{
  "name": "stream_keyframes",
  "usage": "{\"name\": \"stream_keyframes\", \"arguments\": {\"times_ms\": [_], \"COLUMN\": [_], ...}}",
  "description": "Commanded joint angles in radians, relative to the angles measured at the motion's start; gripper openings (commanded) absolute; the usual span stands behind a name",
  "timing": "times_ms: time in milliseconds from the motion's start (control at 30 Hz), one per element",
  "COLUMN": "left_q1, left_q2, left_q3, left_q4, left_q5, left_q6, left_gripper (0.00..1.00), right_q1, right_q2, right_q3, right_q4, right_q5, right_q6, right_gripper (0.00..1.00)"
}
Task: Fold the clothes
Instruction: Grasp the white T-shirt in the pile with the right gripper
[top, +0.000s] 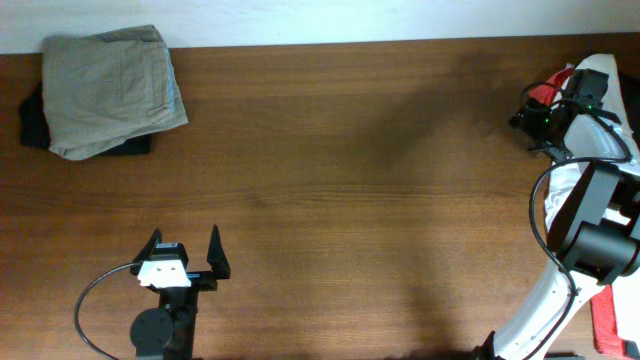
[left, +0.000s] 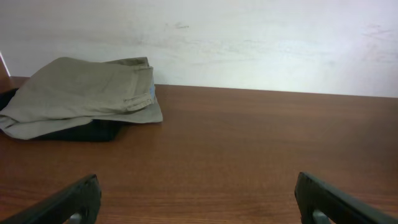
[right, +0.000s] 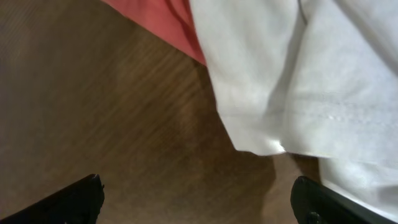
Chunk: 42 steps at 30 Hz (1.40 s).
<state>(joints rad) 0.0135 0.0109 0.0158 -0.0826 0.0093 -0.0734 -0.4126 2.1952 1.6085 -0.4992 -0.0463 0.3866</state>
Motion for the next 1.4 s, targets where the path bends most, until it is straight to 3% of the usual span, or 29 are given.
{"name": "stream_keyframes", "arguments": {"times_ms": [0,233,433,700,767,967,1233,1367], "left_q1": [0.002,0.002,0.002,0.002,0.002,0.002,0.002,0.002], "left_q2": [-0.005,-0.005,-0.005,-0.005,-0.005,-0.005,-0.005,-0.005], "left_q3": [-0.007,-0.007,-0.007,-0.007,-0.007,-0.007,-0.007,-0.007], "left_q4": [-0.001,-0.001,-0.001,-0.001,-0.001,-0.001,-0.001,-0.001], "left_q5": [-0.006,-0.006,-0.006,-0.006,-0.006,-0.006,-0.006,-0.006], "left_q6": [-0.012,-0.012,-0.012,-0.012,-0.012,-0.012,-0.012,-0.012], "left_gripper": [0.99,0.99,0.99,0.99,0.99,0.99,0.99,0.99], "right_q1": [-0.002,-0.012,-0.034,-0.033,-0.033,-0.033,-0.032,-0.026], "right_q2": [0.032,0.051,0.052,0.105,0.110,0.099,-0.054,-0.185], "right_q3": [0.018,0.018,0.018,0.018,0.019,0.033,0.060,0.060], "right_q4": [0.012,0.051,0.078,0.080,0.081,0.080,0.042,0.039], "right_q5": [0.009,0.112,0.144,0.156,0.156,0.127,0.071,-0.111], "right_q6": [0.072,0.071,0.072,0.071,0.071,0.071,0.072,0.072], "right_gripper": [1.00,0.94,0.59,0.58,0.49,0.08,0.04,0.04]}}
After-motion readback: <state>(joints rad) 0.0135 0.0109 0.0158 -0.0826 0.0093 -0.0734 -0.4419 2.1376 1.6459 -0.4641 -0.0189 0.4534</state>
